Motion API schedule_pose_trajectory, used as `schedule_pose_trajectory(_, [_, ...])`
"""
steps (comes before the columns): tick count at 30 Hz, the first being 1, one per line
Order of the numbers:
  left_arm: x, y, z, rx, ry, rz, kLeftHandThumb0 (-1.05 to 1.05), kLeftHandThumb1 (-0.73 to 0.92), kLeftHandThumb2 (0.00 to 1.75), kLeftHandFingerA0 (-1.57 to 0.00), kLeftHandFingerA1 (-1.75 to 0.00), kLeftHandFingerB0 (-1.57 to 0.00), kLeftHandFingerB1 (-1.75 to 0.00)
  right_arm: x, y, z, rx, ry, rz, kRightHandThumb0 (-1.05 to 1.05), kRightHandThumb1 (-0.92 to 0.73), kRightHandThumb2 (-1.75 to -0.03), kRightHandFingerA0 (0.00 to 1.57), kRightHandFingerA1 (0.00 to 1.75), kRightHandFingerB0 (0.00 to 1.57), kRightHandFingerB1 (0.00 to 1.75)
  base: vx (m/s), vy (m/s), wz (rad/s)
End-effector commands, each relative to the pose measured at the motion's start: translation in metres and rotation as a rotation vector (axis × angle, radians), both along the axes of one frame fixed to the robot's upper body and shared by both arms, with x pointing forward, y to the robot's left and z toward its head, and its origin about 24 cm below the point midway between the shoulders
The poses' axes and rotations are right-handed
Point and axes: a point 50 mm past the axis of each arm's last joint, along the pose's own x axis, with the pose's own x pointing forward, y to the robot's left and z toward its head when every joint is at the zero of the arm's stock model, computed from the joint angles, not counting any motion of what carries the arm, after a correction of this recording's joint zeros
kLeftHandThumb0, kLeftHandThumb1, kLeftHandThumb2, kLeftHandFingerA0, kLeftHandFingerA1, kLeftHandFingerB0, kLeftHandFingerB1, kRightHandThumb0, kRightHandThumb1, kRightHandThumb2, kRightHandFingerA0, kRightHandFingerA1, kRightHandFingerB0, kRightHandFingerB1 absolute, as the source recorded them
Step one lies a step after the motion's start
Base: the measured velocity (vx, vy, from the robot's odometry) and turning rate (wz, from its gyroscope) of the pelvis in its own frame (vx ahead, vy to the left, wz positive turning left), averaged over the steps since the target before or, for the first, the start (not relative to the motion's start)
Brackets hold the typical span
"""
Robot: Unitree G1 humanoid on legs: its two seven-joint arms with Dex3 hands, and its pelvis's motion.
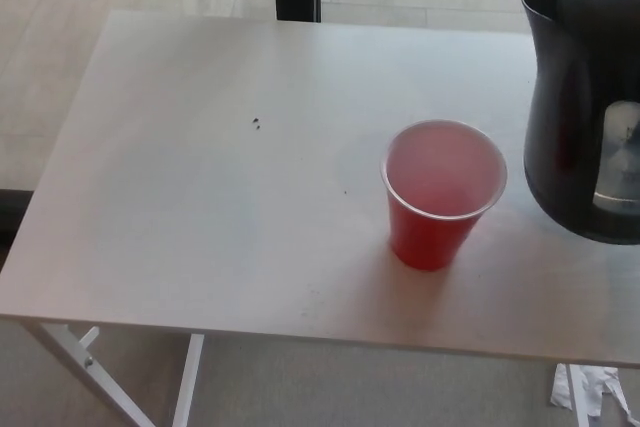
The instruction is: The robot uses its right hand to lift up a kettle kept on the middle of the desk by its handle and tilt it into a glass kept next to it to pour out water
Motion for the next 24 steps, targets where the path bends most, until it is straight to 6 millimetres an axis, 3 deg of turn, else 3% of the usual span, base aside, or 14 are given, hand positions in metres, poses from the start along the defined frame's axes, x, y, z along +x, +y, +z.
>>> schedule_pose_trajectory(1, [0.000,0.006,0.007,0.021,-0.006,0.002,-0.75,0.70,1.07,-0.54,-0.62,-0.35,-0.53,-0.002,-0.002,0.028,-0.015,-0.122,0.086,0.00,-0.47,-1.44,1.02,1.75,0.75,1.71,0.00,0.000,0.00])
schedule_pose_trajectory(11, [-0.004,0.009,0.008,0.029,0.014,0.028,-0.74,0.70,1.07,-0.56,-0.62,-0.36,-0.53,-0.009,0.009,0.026,-0.108,-0.090,0.180,0.00,-0.47,-1.39,1.03,1.75,0.76,1.72,0.00,0.000,0.00])
schedule_pose_trajectory(15, [-0.006,0.009,0.008,0.022,0.002,0.031,-0.74,0.71,1.08,-0.56,-0.62,-0.36,-0.53,-0.008,0.013,0.026,-0.200,-0.088,0.209,-0.02,-0.51,-1.30,0.95,1.75,0.80,1.65,0.00,0.000,0.00])
schedule_pose_trajectory(24, [-0.005,0.012,0.011,0.024,-0.003,0.042,-0.77,0.70,1.08,-0.58,-0.63,-0.36,-0.53,-0.001,0.018,0.030,-0.283,-0.120,0.210,0.01,-0.50,-1.38,0.99,1.75,0.86,1.55,0.00,0.000,0.00])
